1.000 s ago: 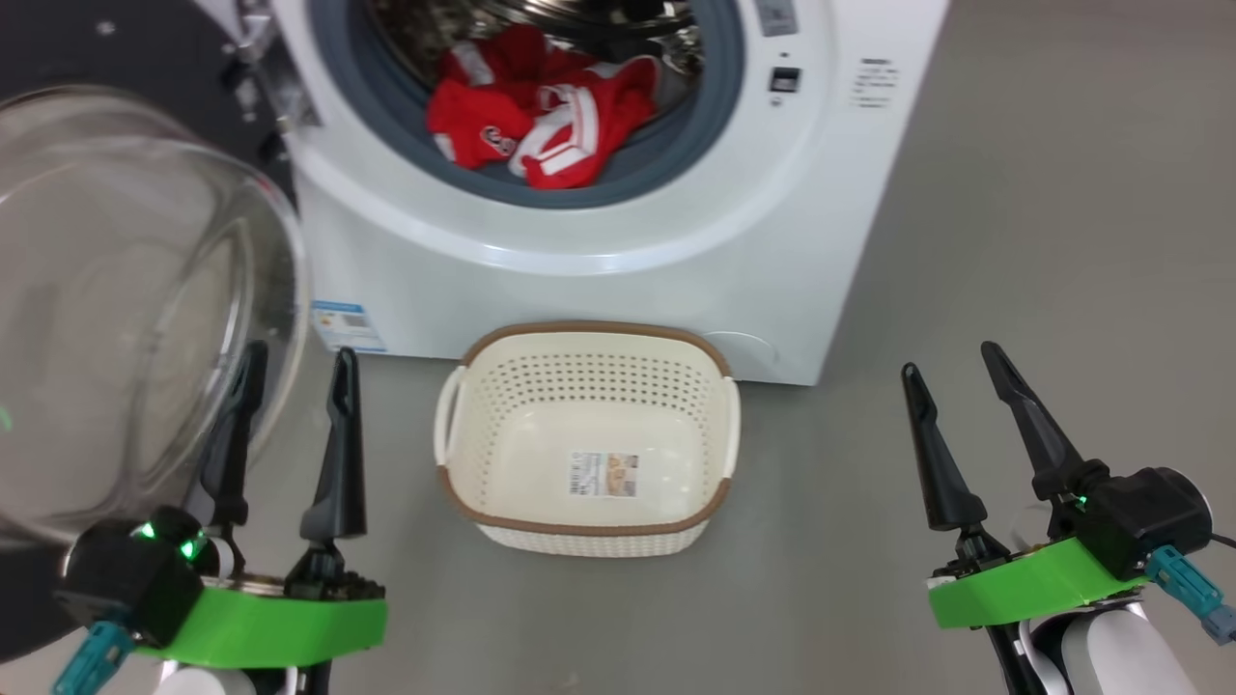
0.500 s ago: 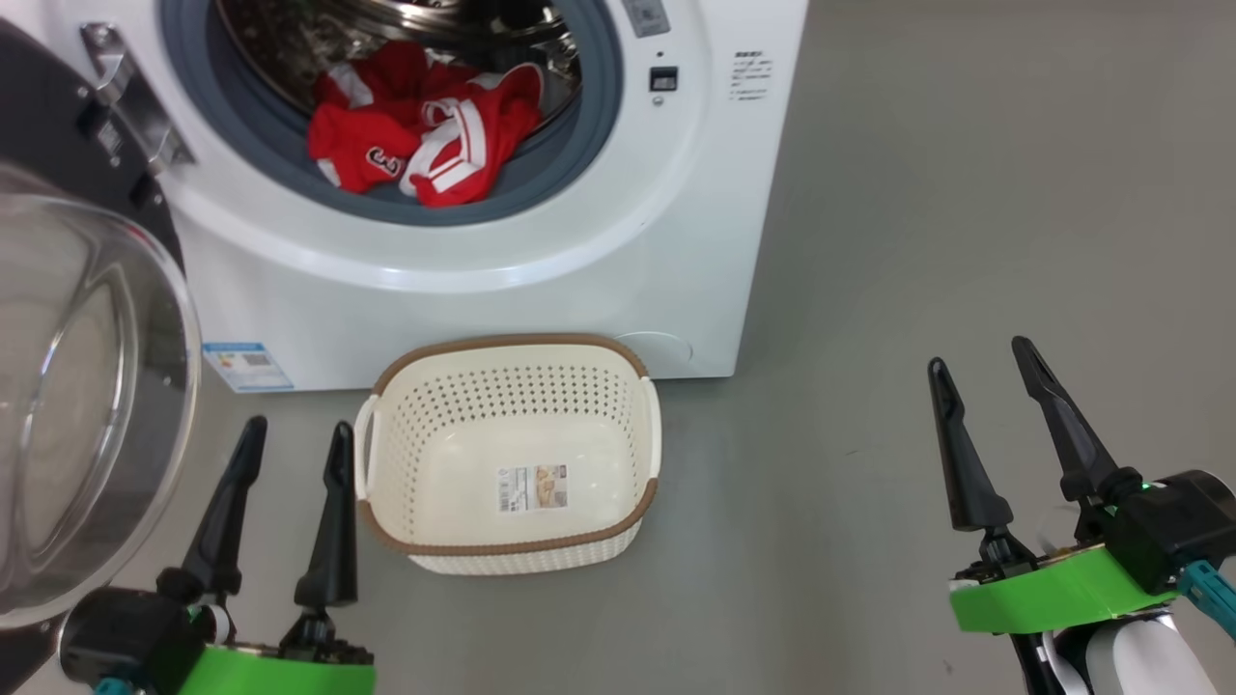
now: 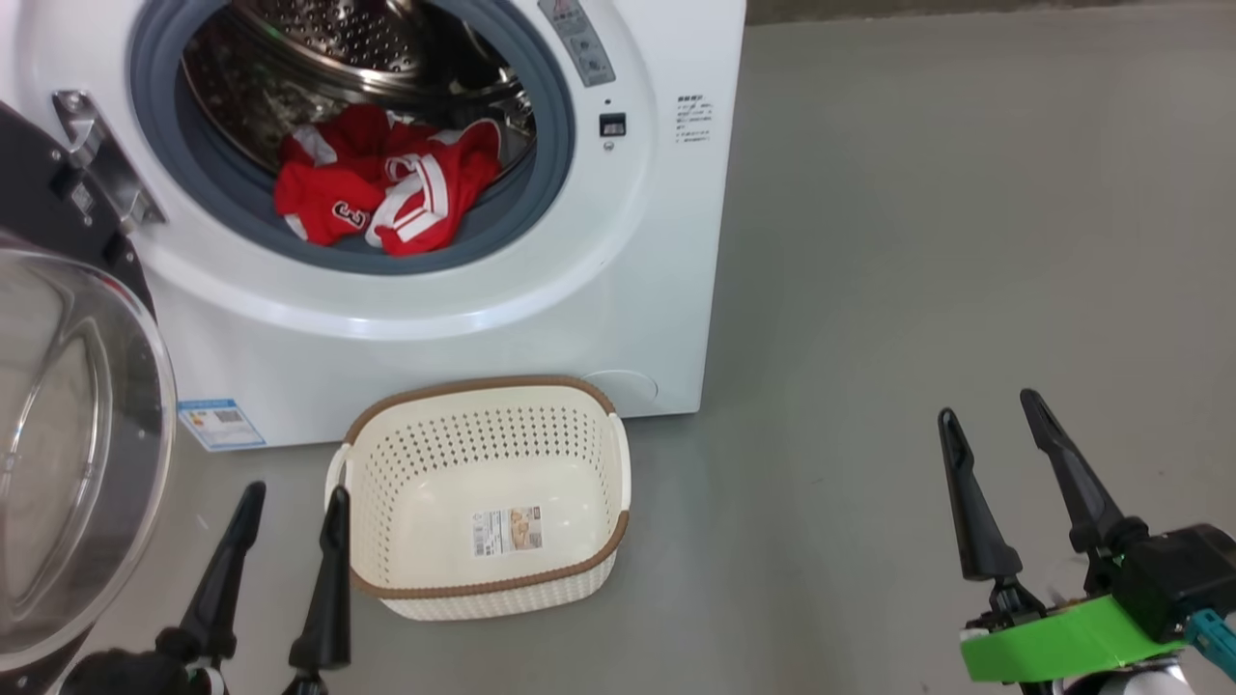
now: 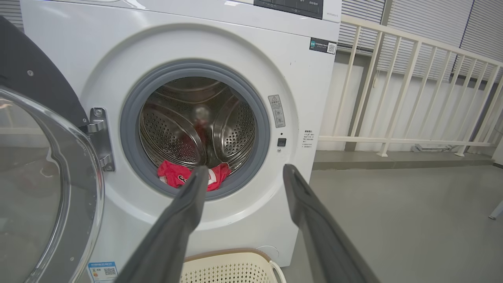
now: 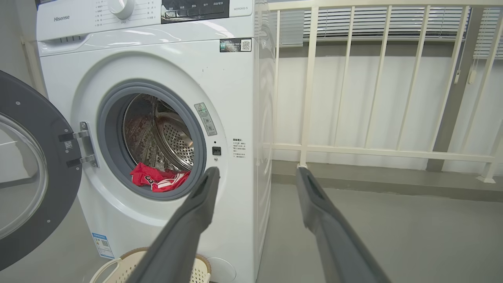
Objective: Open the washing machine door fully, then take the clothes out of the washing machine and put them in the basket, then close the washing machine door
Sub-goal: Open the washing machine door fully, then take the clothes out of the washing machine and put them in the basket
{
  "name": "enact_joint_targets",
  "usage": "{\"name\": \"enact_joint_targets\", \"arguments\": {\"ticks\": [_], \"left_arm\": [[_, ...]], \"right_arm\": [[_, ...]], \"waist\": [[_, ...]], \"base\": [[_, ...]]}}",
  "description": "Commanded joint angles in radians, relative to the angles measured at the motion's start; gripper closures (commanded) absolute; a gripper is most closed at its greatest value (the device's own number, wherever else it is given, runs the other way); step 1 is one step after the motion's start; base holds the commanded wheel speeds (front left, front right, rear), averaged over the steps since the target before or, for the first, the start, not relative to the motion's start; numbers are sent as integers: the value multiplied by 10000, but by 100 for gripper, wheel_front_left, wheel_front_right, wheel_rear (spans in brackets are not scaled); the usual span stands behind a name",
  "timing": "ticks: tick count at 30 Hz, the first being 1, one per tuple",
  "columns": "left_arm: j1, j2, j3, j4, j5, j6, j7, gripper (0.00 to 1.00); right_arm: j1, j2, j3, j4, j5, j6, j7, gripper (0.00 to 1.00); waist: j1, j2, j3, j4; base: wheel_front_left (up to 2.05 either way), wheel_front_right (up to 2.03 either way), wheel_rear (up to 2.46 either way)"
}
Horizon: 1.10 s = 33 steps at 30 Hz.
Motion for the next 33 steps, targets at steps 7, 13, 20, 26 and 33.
{"name": "enact_joint_targets", "arguments": {"ticks": [7, 13, 20, 26, 33], "left_arm": [[288, 243, 462, -437, 48, 77, -49, 0], [477, 297, 433, -357, 165, 186, -49, 0], [449, 290, 365, -287, 140, 227, -44, 0], [368, 251, 321, -237, 206, 470, 26, 0], [314, 291, 242, -265, 166, 450, 14, 0]], "right_arm": [[238, -37, 124, -410, 35, 63, -64, 0], [415, -37, -20, -530, -2, 63, -64, 0], [484, -37, -1, -525, 7, 63, -64, 0], [483, -37, 118, -514, 44, 63, -64, 0], [442, -37, 124, -490, 42, 63, -64, 0]], "waist": [[0, 0, -245, -131], [0, 0, -372, -126], [0, 0, -417, -70], [0, 0, -412, -55], [0, 0, -398, -54]], "base": [[0, 0, 0], [0, 0, 0], [0, 0, 0], [29, -29, 0], [117, -117, 0]]}}
